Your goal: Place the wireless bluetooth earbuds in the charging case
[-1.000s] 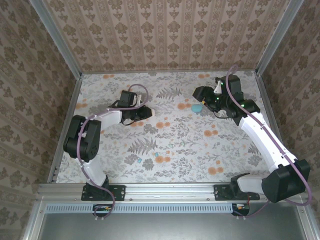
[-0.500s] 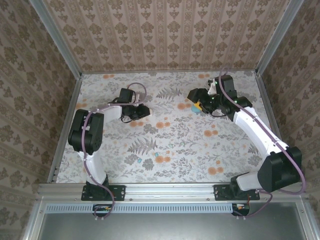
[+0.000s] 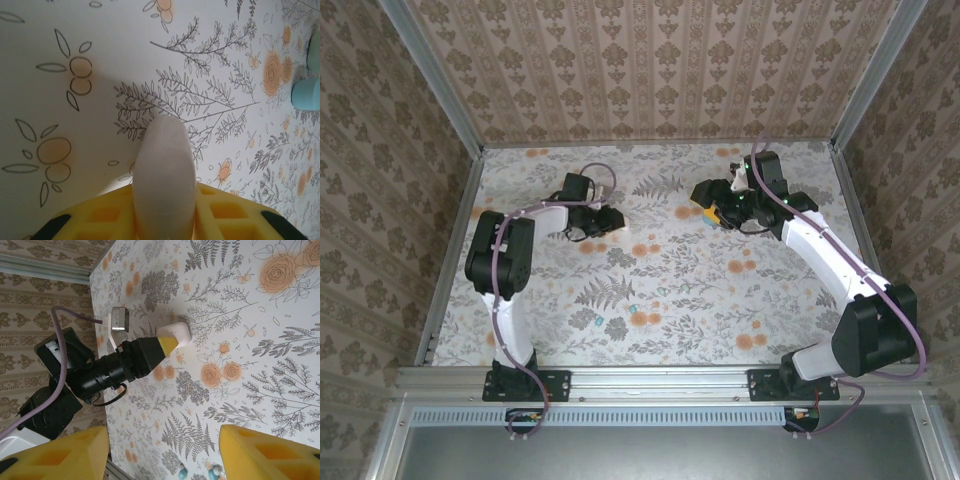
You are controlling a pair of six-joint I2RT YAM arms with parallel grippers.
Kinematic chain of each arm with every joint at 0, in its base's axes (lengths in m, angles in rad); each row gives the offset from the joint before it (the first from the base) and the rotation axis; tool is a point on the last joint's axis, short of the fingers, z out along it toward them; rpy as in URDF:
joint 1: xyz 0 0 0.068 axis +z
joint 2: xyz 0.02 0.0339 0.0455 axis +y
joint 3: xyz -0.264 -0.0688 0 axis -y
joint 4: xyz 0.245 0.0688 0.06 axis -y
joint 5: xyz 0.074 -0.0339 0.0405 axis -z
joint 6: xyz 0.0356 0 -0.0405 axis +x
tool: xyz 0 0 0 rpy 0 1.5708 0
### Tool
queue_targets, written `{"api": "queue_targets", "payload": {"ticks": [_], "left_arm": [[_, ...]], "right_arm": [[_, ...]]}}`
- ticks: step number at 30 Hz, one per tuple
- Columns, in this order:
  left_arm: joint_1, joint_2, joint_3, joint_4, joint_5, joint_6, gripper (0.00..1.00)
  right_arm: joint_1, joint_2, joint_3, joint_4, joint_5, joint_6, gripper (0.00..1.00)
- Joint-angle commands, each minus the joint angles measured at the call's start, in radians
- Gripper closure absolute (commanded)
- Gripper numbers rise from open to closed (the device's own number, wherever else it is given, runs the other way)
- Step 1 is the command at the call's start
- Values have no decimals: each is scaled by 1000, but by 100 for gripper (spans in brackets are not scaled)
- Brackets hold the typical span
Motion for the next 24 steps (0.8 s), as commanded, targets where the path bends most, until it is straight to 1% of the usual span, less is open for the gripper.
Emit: {"api": "queue_targets", "payload": {"ticks": [1, 5, 9, 13, 18, 22, 24], "left_arm": [[5, 12, 35, -74, -31, 19, 67], [5, 6, 30, -72, -59, 22, 58], [7, 11, 58, -114, -104, 38, 54], [13, -11, 60, -130, -146, 45, 53], [29, -66, 25, -102, -171, 40, 52], [34, -166, -33, -77, -210, 45, 52], [33, -241, -88, -35, -221, 43, 52]], "right_arm": [[6, 12, -13, 6, -20, 17, 38], [5, 12, -10, -3, -21, 13, 38], [6, 0, -17, -23, -13, -9, 38], [-5, -2, 10, -93, 30, -82, 38], [-16, 15, 44, -167, 97, -184, 38], [-26, 68, 45, -190, 174, -275, 37], [-38, 119, 63, -209, 183, -317, 37]]}}
